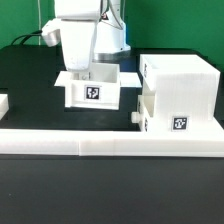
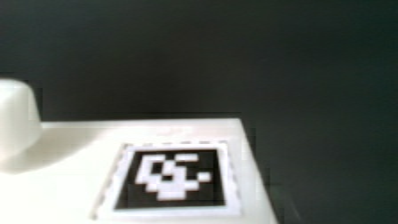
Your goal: Assemble drawer
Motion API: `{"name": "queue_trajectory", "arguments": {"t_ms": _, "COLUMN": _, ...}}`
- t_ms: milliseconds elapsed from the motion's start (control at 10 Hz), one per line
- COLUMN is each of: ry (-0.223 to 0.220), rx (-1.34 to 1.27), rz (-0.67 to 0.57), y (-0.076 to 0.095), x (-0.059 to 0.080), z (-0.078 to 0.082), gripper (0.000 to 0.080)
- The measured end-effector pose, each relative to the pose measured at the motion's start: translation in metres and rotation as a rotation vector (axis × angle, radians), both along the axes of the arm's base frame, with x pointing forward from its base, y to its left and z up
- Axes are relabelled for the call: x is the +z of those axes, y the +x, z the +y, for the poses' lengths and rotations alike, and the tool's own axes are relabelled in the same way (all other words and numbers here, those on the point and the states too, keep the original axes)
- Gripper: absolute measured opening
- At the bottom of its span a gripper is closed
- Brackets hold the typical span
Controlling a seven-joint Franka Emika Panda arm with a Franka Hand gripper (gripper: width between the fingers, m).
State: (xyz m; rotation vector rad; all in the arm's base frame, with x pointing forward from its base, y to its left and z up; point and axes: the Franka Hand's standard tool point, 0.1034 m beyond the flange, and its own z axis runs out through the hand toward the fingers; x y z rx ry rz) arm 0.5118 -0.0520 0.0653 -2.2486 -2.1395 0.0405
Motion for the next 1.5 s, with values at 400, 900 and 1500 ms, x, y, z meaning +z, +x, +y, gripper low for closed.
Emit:
{"name": "queue_trajectory", "arguments": {"t_ms": 400, "ry": 0.001, "rx": -0.005, "rz": -0.023, "y": 0.003, "x": -0.002, "z": 0.003, "gripper": 0.0042}}
{"name": "queue_trajectory", "arguments": {"t_ms": 900, "ry": 0.007, "rx": -0.024, "rz": -0.033, "y": 0.014, "x": -0.003, "z": 0.013, "gripper": 0.0042}}
{"name": "queue_trajectory", "arguments": {"t_ms": 1500, "ry": 0.012, "rx": -0.032, "rz": -0.042, "y": 0.020, "x": -0.003, "z": 0.022, "gripper": 0.0042}}
